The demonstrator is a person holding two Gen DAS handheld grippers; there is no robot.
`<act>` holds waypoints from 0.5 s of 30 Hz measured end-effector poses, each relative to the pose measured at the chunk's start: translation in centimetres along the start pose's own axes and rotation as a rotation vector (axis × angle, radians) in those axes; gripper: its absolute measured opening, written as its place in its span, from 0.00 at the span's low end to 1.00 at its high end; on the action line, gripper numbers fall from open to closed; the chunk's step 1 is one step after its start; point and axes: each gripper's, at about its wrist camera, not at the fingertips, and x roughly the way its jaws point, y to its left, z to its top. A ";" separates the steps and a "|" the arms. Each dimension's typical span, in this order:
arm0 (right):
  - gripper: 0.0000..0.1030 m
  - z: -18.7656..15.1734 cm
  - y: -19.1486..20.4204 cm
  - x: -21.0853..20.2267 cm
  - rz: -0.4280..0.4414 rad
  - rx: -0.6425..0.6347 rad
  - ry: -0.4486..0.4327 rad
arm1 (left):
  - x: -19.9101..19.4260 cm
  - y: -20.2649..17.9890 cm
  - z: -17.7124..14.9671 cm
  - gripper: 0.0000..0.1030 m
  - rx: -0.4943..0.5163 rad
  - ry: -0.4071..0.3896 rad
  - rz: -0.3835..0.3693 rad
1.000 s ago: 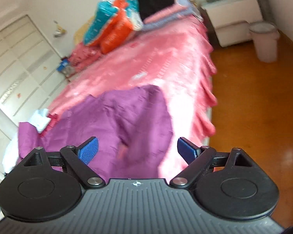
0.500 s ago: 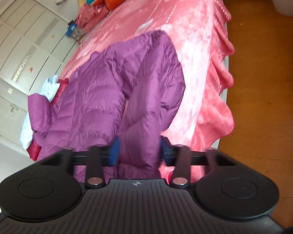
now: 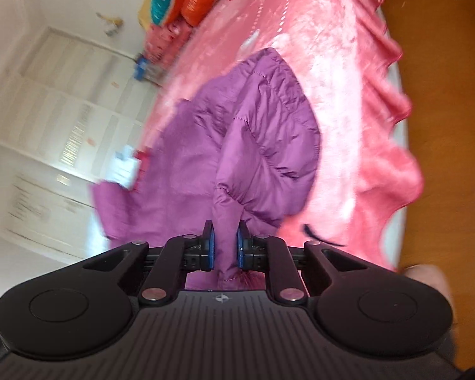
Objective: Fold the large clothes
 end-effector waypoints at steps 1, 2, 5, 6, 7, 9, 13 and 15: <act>0.16 0.2 -0.4 -0.2 0.044 0.025 -0.002 | -0.1 0.0 0.1 0.81 0.002 -0.009 -0.001; 0.16 0.3 -0.7 -0.4 0.083 0.046 -0.007 | -0.2 -0.3 0.1 0.81 0.015 -0.015 0.002; 0.16 0.6 -1.4 -0.8 0.189 0.098 -0.016 | -0.4 -0.7 0.0 0.82 0.055 -0.033 0.014; 0.16 0.8 -1.4 -0.7 0.211 0.108 -0.015 | -0.5 -0.8 0.0 0.83 0.059 -0.038 0.025; 0.16 0.8 -1.4 -0.7 0.227 0.112 -0.011 | -0.6 -0.8 0.0 0.84 0.062 -0.040 0.039; 0.16 1.0 -1.3 -0.5 0.249 0.115 0.001 | -0.6 -0.9 0.0 0.84 0.078 -0.042 0.074; 0.16 1.1 -1.0 -0.1 0.273 0.123 0.010 | -0.5 -0.9 -0.1 0.74 0.081 -0.012 0.130; 0.16 1.1 -0.7 0.0 0.269 0.116 0.018 | -0.3 -0.7 0.1 0.60 0.064 0.007 0.142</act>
